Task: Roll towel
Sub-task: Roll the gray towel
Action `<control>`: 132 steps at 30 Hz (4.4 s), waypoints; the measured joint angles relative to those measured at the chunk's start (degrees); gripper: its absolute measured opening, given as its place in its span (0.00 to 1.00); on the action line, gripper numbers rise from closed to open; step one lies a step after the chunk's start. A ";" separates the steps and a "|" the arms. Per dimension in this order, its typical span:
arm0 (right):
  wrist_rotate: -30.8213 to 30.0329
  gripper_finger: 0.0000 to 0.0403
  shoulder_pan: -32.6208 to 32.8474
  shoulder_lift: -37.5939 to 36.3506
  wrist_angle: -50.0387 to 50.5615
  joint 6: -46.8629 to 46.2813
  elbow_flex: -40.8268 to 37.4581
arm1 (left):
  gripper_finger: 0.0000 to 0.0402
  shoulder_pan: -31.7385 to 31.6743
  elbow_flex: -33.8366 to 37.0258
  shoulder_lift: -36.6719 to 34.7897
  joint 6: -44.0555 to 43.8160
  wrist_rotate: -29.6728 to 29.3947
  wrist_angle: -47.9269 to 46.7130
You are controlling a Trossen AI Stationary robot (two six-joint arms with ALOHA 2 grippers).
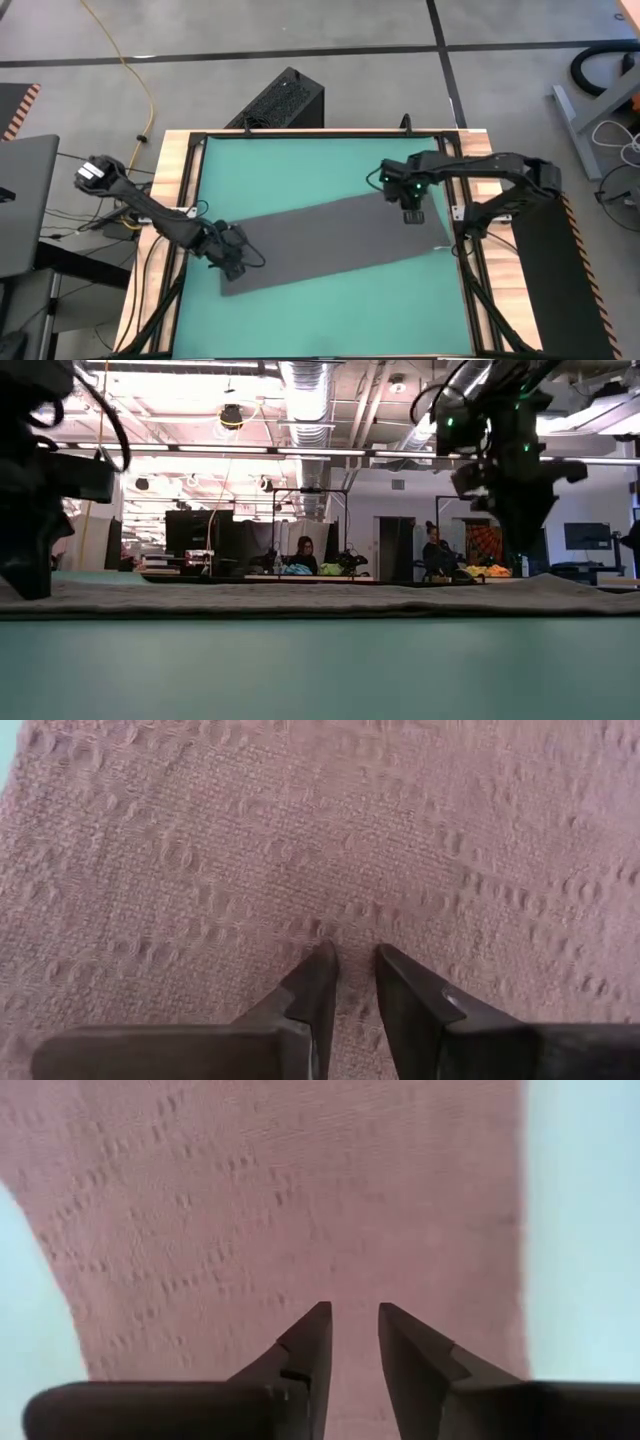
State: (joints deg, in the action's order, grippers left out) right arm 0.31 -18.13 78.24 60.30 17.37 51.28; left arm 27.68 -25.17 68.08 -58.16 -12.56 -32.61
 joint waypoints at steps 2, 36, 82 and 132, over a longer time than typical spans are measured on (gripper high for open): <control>0.00 0.27 -0.18 2.41 -1.74 -0.27 -1.33 | 0.15 -1.67 -0.23 1.02 -0.90 0.09 -3.23; -5.82 0.26 21.63 5.39 -1.62 -25.27 7.11 | 0.11 -28.15 -16.88 -1.31 20.08 -14.24 -12.62; -15.46 0.26 49.64 -4.85 -21.49 -53.33 -8.75 | 0.00 -54.61 -28.18 16.92 46.34 -8.89 12.79; -10.97 0.26 48.82 -3.91 -49.62 -25.23 -11.53 | 0.00 -49.47 -8.35 10.26 42.23 1.38 26.78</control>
State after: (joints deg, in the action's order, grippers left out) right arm -10.66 30.69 74.32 10.68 -7.86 39.75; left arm -21.80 -33.52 78.34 -15.92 -11.18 -5.82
